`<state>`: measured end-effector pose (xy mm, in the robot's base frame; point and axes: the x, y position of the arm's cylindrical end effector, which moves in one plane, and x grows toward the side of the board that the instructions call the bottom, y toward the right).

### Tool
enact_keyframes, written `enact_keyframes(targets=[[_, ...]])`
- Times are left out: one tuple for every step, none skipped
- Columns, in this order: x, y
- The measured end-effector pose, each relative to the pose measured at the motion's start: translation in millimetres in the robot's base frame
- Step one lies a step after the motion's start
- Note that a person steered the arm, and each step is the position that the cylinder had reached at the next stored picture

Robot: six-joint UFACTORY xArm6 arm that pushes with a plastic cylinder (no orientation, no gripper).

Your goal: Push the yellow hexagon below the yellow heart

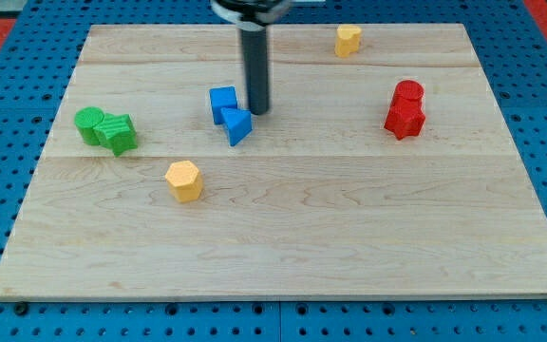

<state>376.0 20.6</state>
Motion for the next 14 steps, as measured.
enact_keyframes(targets=[[78.4, 55.1], [178.5, -20.5], [181.6, -129.4], [166.3, -159.5], [135.1, -125.8], [145.7, -161.1], [132.3, -170.6], [107.6, -132.7], [87.5, -71.4], [39.8, -17.4], [26.6, 24.0], [70.6, -9.5], [58.6, -47.4], [30.2, -51.8]])
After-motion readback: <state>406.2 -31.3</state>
